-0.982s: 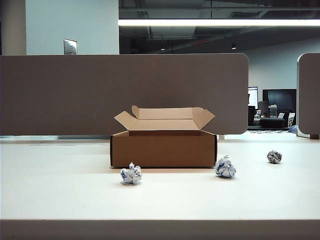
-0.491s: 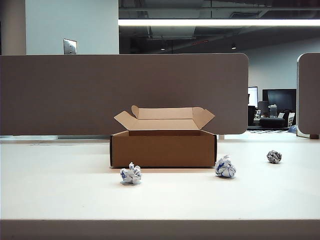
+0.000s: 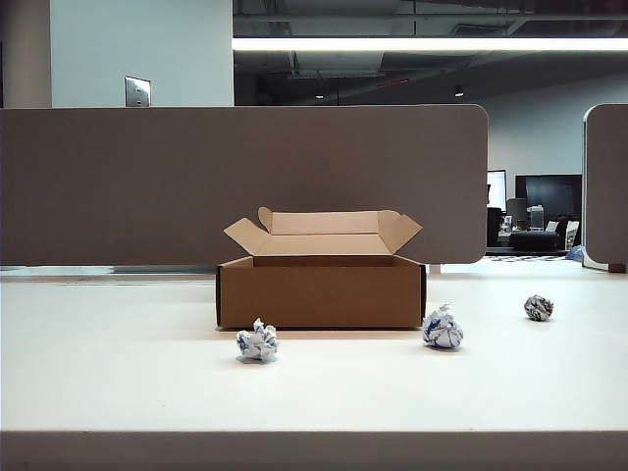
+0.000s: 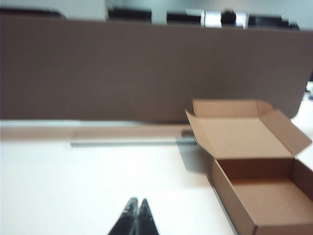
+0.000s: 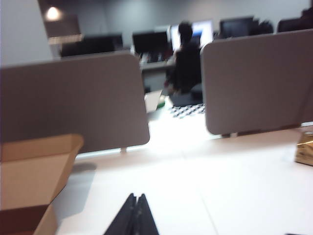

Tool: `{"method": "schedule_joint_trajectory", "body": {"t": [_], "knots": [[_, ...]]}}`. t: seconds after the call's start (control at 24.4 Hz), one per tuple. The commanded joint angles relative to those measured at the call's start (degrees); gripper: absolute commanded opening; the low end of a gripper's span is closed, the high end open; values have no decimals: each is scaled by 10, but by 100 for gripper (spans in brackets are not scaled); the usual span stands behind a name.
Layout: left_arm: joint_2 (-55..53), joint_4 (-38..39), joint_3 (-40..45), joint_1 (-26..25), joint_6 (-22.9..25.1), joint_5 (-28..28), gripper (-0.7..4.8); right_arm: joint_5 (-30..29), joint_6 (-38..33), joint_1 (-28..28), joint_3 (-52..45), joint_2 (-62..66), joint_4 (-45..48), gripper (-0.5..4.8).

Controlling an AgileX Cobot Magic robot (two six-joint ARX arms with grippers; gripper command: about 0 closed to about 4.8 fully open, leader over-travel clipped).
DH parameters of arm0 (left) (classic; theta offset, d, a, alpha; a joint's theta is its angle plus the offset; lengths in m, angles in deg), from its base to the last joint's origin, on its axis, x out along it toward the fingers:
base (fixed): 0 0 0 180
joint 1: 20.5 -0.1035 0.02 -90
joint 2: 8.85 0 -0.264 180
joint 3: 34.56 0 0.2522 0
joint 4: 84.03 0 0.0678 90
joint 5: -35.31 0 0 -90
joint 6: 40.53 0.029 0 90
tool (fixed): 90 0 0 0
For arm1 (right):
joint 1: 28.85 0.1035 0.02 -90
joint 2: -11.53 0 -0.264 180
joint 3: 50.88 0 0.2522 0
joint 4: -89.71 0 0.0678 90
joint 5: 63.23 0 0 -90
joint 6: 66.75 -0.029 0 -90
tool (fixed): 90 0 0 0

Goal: Pick up all the paper balls on the table and put them in the paper box.

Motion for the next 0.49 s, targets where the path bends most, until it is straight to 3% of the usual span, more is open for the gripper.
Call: {"method": "schedule_joint_trajectory", "body": {"t": [0.04, 0.25, 0.41, 0.45, 0.49], "knots": [[-93, -1, -53, 0, -38, -13, -6, -40, 9, 0, 73, 106, 8, -4], [-220, -1, -113, 1, -64, -93, -5, -111, 8, 1, 149, 243, 1, -4], [-317, -6, -151, 37, -63, -132, -5, -150, 8, 18, 202, 342, -29, -3], [-353, -14, -164, 61, -61, -146, -5, -150, 10, 41, 223, 384, -39, 29], [-397, -19, -181, 92, -49, -155, 3, -152, 21, 60, 239, 420, -39, 103]]}}
